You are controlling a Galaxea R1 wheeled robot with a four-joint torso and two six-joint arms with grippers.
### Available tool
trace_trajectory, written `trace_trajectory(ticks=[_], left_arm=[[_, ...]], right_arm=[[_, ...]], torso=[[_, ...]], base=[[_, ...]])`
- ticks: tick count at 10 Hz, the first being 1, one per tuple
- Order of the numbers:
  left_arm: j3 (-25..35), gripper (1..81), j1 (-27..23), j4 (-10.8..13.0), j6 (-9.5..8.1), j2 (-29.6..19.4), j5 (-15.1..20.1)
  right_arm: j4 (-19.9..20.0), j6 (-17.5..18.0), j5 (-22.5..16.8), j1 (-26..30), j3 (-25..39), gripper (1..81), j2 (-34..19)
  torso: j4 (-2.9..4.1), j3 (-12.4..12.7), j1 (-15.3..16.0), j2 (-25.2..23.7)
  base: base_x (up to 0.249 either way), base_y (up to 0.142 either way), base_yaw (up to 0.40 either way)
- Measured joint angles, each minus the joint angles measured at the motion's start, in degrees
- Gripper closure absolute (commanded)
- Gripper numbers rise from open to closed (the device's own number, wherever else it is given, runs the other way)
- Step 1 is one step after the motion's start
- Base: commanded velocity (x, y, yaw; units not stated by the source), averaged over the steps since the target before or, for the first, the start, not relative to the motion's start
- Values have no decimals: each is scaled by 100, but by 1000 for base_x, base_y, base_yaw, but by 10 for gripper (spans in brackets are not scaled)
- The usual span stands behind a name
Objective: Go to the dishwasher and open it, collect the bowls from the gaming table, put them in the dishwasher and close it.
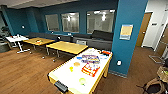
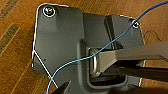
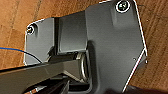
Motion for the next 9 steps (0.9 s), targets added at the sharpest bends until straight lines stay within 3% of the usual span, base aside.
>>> trace_trajectory(ticks=[3,9], left_arm=[[0,10,11,0,0,2,5],[-2,10,-27,2,-2,-33,5]], right_arm=[[0,0,-5,0,0,10,0],[0,-2,-13,-11,2,10,46]], torso=[[0,0,0,0],[0,0,0,0]], base=[[0,0,-97],[0,0,-231]])
